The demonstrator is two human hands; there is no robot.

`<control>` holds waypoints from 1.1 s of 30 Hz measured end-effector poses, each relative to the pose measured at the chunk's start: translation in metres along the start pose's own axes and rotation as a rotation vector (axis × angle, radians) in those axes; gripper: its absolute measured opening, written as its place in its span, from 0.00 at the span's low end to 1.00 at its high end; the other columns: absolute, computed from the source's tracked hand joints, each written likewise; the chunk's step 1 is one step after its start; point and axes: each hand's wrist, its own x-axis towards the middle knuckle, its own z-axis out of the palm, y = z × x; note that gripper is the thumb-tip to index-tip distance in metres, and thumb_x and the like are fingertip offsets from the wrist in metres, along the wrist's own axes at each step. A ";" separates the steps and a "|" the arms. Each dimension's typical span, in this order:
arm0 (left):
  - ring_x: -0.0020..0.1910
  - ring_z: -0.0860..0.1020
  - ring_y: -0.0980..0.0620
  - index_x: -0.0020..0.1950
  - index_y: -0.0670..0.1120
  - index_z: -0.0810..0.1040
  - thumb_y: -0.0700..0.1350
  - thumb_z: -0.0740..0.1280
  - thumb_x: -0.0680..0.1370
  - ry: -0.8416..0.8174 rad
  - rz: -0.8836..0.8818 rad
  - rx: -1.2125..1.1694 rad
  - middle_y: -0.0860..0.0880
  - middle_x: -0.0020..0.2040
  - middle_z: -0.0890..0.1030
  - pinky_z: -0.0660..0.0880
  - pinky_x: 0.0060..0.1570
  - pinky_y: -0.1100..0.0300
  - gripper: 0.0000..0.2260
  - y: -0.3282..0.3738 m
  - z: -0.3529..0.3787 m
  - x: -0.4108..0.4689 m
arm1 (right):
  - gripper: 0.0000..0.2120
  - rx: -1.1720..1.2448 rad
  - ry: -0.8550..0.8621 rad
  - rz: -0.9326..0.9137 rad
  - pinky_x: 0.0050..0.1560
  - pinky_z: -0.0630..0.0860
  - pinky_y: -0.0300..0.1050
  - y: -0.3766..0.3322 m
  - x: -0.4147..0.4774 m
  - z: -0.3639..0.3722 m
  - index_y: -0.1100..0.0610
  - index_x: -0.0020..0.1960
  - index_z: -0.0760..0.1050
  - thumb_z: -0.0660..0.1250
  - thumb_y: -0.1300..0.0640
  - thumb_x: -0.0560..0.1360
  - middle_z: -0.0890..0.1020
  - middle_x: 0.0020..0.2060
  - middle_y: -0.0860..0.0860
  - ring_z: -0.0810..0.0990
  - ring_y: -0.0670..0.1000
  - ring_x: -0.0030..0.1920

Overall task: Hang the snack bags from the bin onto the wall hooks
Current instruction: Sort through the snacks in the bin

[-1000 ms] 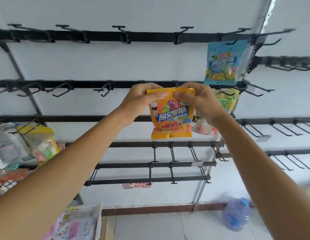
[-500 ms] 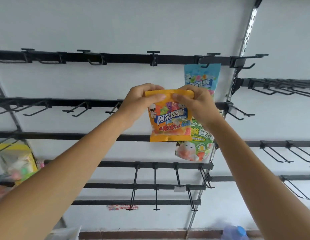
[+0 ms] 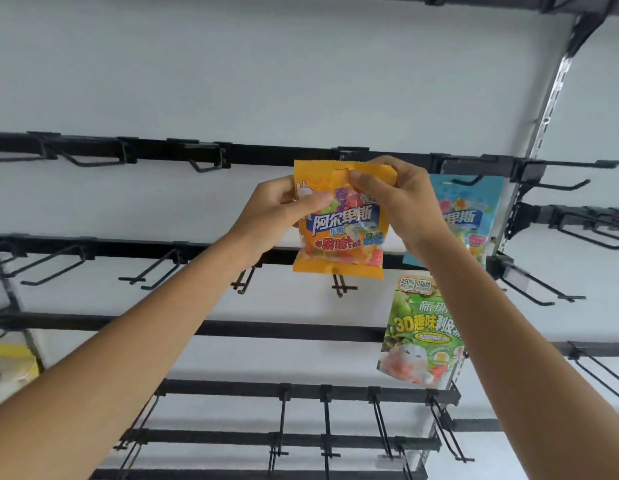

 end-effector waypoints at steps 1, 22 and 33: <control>0.48 0.84 0.54 0.53 0.48 0.81 0.46 0.69 0.77 0.002 0.004 -0.021 0.52 0.48 0.86 0.79 0.44 0.62 0.06 -0.001 -0.001 0.004 | 0.04 -0.004 0.013 -0.002 0.42 0.82 0.51 0.002 0.004 0.003 0.54 0.42 0.77 0.70 0.58 0.76 0.83 0.36 0.51 0.84 0.52 0.38; 0.42 0.84 0.46 0.45 0.44 0.83 0.45 0.71 0.76 0.128 0.079 -0.190 0.46 0.40 0.85 0.80 0.45 0.56 0.05 0.006 0.022 0.040 | 0.08 0.017 0.032 -0.043 0.42 0.81 0.53 0.010 0.012 0.002 0.56 0.42 0.77 0.66 0.58 0.79 0.82 0.35 0.51 0.83 0.54 0.38; 0.42 0.84 0.48 0.41 0.46 0.81 0.47 0.69 0.77 0.162 0.037 -0.143 0.49 0.37 0.83 0.78 0.45 0.57 0.07 0.007 0.024 0.037 | 0.07 0.035 0.018 -0.036 0.43 0.81 0.54 0.014 0.012 0.003 0.57 0.41 0.77 0.65 0.59 0.78 0.82 0.35 0.53 0.83 0.54 0.38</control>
